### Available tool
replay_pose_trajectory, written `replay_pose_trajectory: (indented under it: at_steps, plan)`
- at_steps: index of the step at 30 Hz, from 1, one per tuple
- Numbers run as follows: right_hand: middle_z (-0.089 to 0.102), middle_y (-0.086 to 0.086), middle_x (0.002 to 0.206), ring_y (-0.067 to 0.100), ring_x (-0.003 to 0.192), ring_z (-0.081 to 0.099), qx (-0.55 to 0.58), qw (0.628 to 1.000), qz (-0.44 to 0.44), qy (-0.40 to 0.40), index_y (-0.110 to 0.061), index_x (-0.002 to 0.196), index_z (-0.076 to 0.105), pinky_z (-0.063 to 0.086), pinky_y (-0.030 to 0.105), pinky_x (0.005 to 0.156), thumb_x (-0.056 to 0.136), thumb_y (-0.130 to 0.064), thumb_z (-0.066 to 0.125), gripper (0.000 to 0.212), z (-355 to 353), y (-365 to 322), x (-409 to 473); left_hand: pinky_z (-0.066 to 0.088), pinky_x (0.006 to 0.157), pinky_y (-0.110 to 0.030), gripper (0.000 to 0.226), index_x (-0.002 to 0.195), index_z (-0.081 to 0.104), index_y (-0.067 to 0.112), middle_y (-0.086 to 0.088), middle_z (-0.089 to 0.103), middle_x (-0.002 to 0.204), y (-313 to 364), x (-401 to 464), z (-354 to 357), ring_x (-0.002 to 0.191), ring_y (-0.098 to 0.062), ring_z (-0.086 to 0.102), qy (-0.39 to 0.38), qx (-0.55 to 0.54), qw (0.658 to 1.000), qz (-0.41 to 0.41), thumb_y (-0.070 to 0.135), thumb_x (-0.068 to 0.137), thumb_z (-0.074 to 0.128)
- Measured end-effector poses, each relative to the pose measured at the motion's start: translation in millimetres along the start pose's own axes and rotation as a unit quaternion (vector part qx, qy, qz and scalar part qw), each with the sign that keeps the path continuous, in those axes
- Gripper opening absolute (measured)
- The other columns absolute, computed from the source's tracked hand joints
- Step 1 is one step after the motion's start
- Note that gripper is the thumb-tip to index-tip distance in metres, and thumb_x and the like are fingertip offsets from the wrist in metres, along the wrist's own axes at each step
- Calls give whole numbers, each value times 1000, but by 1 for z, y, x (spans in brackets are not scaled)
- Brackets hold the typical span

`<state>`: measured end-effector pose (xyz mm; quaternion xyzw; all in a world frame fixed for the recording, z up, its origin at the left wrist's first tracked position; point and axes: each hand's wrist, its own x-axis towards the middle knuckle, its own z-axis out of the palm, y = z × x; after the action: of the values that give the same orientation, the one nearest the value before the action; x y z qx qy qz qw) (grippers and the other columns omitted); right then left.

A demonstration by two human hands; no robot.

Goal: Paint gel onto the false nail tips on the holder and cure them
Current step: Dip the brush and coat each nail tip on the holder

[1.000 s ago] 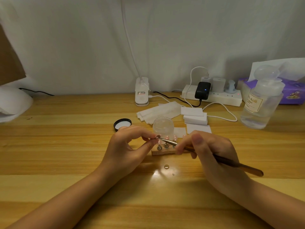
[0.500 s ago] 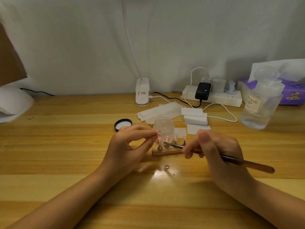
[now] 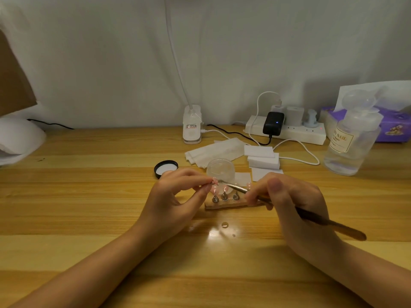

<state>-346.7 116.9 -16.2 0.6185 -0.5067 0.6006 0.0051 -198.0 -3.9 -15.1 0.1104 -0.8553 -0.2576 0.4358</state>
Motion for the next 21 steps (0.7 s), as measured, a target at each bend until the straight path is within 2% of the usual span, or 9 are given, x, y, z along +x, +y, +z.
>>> replay_pose_trajectory:
  at_steps: [3,9,11,14,19,21]
  plan:
    - [59,-17,75,-15,72,54,-34,999,-14,-27,-17,80,63,37,1,65,95,-37,31,41,2,0,2,51,69,-43,20,95,69,11,3,68,84,0,0,0,75,-7,62,-5,4,1000,5,9,76,63]
    - [59,-13,66,-5,65,58,22,1000,3,-4,-25,71,64,39,4,60,95,-46,30,47,-1,2,-2,51,68,-40,18,92,71,6,1,68,84,-1,1,0,76,-7,62,-14,8,1000,4,9,76,63]
    - [58,-16,70,-10,67,56,-5,1000,-8,-3,-26,73,63,38,2,61,95,-42,30,43,1,1,1,51,69,-43,18,92,71,6,1,69,85,-2,1,0,77,-8,63,-14,11,1000,5,9,76,63]
    - [57,-15,71,-13,68,54,-24,999,-19,-20,-16,76,63,37,1,63,96,-39,30,45,2,1,1,51,70,-43,18,93,71,7,2,69,86,-2,1,1,80,-7,64,-8,13,1000,4,9,77,62]
    - [60,-14,67,-8,64,57,12,1000,-17,-7,-25,76,61,41,5,59,95,-47,29,43,-2,0,0,52,74,-45,22,97,68,13,5,70,89,-1,0,0,85,-3,65,13,7,1000,-5,11,75,64]
    - [64,-10,67,-2,60,59,20,1000,-4,5,-29,77,60,47,14,53,93,-54,29,43,-2,-2,1,51,75,-46,24,98,67,15,9,69,90,-1,-1,0,86,-2,65,19,18,1000,4,13,74,66]
